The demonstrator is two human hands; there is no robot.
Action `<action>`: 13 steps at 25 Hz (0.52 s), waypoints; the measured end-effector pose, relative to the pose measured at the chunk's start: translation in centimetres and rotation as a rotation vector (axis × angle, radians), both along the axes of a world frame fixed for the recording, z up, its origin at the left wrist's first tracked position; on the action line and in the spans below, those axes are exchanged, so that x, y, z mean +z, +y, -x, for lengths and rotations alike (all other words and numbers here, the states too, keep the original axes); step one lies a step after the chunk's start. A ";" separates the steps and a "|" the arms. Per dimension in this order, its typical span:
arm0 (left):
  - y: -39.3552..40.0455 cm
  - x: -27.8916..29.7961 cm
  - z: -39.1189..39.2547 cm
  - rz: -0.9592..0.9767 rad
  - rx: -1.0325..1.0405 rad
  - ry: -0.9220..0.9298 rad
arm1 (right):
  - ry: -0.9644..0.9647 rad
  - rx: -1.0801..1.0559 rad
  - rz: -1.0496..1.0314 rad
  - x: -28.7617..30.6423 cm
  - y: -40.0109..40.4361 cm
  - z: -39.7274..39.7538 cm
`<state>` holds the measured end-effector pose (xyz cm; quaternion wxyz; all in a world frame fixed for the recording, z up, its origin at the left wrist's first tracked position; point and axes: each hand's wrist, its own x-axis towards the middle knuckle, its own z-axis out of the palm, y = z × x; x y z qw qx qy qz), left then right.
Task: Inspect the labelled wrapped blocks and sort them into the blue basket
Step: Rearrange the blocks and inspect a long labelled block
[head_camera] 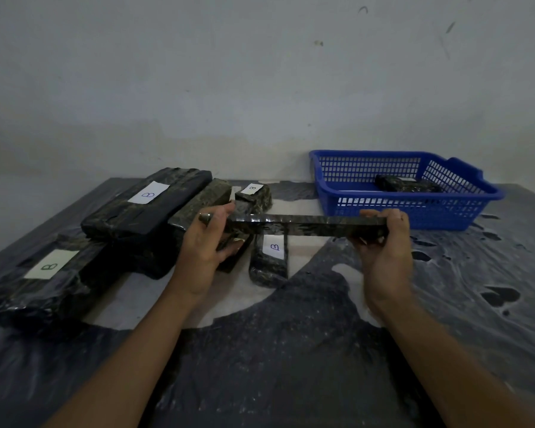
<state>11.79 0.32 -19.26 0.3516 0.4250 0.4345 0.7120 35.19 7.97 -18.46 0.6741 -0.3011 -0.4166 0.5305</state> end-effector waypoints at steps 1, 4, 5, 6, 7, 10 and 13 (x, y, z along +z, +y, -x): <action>0.1 0.0 0.0 0.003 0.020 -0.006 | -0.034 -0.008 0.001 0.2 -0.2 0.0; 0.3 -0.1 0.1 -0.052 0.024 -0.016 | -0.157 -0.018 0.007 0.2 -0.5 0.4; 0.3 0.0 0.1 -0.079 0.009 -0.014 | -0.190 -0.020 0.010 0.1 -0.5 0.4; 0.2 0.0 0.0 -0.102 0.006 -0.007 | -0.226 -0.026 0.019 -0.1 -0.5 0.5; 0.1 0.0 0.1 -0.119 0.007 -0.005 | -0.261 -0.033 0.023 -0.2 -0.6 0.6; 0.0 -0.4 0.0 -0.134 0.096 0.135 | -0.391 -0.101 0.021 -0.3 -0.8 0.9; 0.2 -0.6 -0.9 -0.143 0.183 0.205 | -0.460 -0.155 -0.026 -0.6 -1.0 1.2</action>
